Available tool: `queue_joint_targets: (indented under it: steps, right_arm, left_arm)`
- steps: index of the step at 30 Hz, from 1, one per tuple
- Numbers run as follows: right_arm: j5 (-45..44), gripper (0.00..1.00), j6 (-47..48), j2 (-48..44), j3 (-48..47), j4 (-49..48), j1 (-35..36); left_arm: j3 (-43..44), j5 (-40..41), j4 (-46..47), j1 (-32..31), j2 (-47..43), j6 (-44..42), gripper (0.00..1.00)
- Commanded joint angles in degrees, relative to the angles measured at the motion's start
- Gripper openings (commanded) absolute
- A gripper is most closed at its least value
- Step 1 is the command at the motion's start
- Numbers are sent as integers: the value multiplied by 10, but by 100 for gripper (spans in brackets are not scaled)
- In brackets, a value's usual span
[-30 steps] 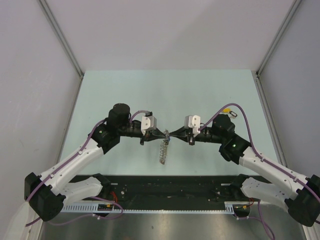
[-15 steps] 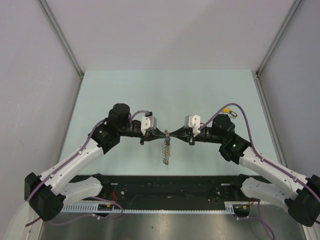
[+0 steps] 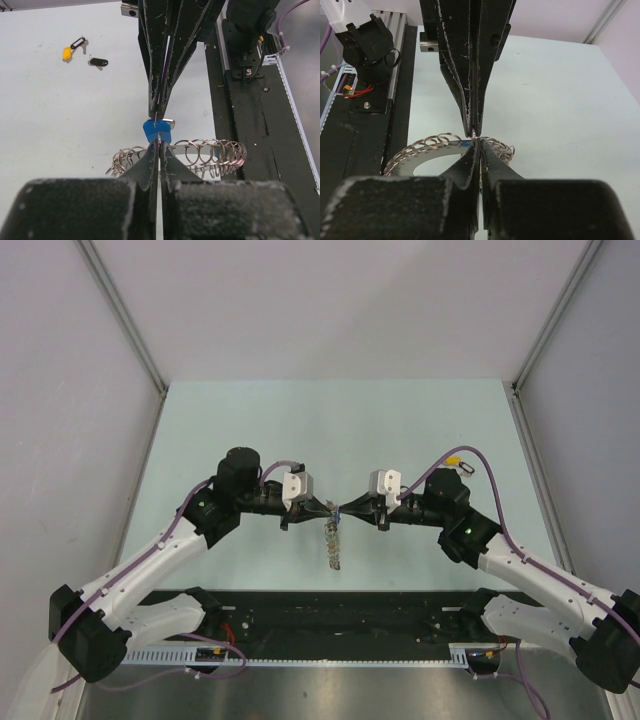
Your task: Put the keys on the keyring
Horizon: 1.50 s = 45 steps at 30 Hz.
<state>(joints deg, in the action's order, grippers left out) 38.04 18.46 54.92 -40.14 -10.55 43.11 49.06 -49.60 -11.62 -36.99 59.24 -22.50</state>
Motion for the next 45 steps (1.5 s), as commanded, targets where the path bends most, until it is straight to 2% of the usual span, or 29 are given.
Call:
queue_joint_targets:
  steps: [1,45]
  right_arm:
    - [10,0,-6,-2,-7,-14,-1]
    - [25,0,-11,14,-7,-20,1]
  left_arm:
    - [2,-8,35,-4,-18,0,0]
    - [-6,-16,55,-4,-21,10,0]
